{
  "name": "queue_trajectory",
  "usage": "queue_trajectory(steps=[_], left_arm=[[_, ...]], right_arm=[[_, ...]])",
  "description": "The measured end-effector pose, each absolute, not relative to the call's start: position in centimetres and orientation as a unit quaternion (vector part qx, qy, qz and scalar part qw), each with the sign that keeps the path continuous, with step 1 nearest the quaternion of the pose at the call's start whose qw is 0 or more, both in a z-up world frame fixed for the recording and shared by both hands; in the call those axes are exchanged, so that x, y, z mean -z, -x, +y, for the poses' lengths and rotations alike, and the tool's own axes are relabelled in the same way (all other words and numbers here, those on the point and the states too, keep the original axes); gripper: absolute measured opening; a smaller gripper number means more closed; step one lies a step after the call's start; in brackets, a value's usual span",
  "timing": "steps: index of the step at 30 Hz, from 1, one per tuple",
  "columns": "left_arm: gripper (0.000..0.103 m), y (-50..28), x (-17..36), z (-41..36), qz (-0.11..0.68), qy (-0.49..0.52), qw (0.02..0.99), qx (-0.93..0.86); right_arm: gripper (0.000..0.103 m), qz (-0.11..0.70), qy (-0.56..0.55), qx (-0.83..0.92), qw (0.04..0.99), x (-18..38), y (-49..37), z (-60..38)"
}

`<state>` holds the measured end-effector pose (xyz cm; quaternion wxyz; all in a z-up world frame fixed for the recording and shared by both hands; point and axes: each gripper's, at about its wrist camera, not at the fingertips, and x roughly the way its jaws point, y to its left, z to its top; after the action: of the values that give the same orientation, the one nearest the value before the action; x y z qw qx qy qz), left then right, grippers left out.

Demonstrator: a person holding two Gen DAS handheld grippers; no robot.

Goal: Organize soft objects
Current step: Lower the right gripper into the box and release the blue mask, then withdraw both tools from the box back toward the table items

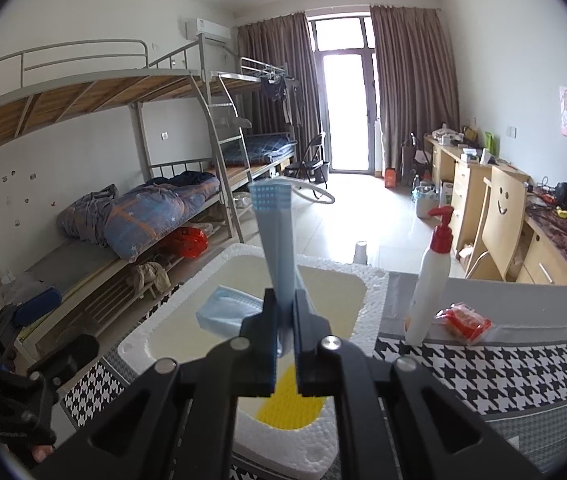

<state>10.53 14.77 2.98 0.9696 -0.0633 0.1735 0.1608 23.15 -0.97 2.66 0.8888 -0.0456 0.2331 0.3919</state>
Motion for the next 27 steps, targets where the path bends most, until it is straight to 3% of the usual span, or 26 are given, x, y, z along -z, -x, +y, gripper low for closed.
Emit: queue_trajectory(steps=[7,9,11,13,27], left_arm=[[0.102,-10.1,-2.7,15.0,0.174,0.071,0.968,-0.167],[0.102,-9.9,-2.7,15.0,0.171,0.073,0.968,-0.167],[0.102,-9.8,-2.8,15.0,0.170,0.072,0.969,-0.166],[0.102,-9.8,-2.8,15.0,0.169,0.071,0.969,-0.167],[0.102,-9.8,-2.9,14.4,0.171,0.068,0.970,-0.160]], right_arm=[[0.009,0.256,0.063,-0.389,0.883,-1.6,-23.2,0.4],[0.024,0.265,0.072,-0.386,0.881,-1.2,-23.3,0.7],[0.076,0.264,0.068,-0.390,0.879,-1.0,-23.2,0.7],[0.085,0.254,0.064,-0.389,0.883,-1.2,-23.0,0.5],[0.085,0.245,0.059,-0.389,0.886,-2.0,-22.1,-1.0]])
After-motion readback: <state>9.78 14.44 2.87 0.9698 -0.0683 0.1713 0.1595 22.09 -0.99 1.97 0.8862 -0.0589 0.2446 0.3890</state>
